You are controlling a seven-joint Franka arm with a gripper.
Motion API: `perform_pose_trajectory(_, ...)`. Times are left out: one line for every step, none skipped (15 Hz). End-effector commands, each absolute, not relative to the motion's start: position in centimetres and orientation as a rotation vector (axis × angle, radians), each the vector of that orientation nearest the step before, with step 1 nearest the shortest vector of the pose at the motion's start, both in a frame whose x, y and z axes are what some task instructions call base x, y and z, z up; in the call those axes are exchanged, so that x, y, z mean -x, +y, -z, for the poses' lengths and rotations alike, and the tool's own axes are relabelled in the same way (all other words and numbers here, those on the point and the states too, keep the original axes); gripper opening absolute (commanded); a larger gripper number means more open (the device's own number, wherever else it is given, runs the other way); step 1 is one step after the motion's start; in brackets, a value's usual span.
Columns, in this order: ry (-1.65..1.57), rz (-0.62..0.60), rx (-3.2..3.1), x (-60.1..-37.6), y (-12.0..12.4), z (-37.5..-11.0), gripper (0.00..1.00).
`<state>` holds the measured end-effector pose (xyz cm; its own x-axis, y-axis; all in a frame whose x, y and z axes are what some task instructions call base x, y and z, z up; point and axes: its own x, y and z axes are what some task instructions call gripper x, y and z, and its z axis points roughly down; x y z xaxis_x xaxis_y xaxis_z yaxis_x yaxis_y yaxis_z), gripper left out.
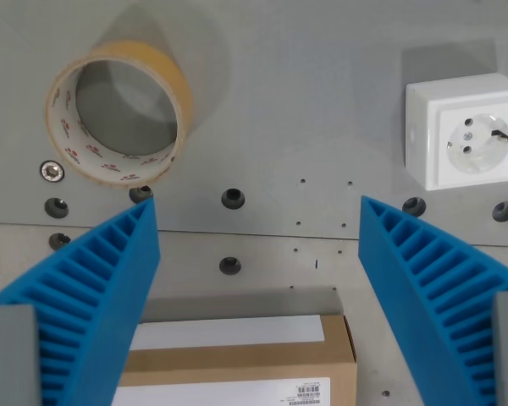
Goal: Move above the white socket
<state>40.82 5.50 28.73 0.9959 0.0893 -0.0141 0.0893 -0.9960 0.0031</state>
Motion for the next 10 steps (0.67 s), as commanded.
perform_pose_trajectory(0.140,0.013,-3.135,-40.84,5.49,-28.96,1.00)
perform_pose_trajectory(0.139,0.012,-3.135,-40.84,5.49,-28.95,1.00)
perform_pose_trajectory(0.134,0.013,-3.135,-40.84,5.49,-28.95,1.00)
perform_pose_trajectory(0.125,0.012,-3.135,-40.84,5.48,-28.94,1.00)
perform_pose_trajectory(0.113,0.013,-3.136,-40.84,5.46,-28.92,1.00)
perform_pose_trajectory(0.095,0.013,-3.136,-40.84,5.43,-28.90,1.00)
perform_pose_trajectory(0.075,0.013,-3.137,-40.83,5.38,-28.86,1.00)
perform_pose_trajectory(0.059,0.013,-3.136,-40.83,5.34,-28.82,1.00)
perform_pose_trajectory(0.035,0.012,-3.136,-40.83,5.28,-28.77,1.00)
perform_pose_trajectory(0.007,0.010,-3.135,-40.82,5.19,-28.71,1.00)
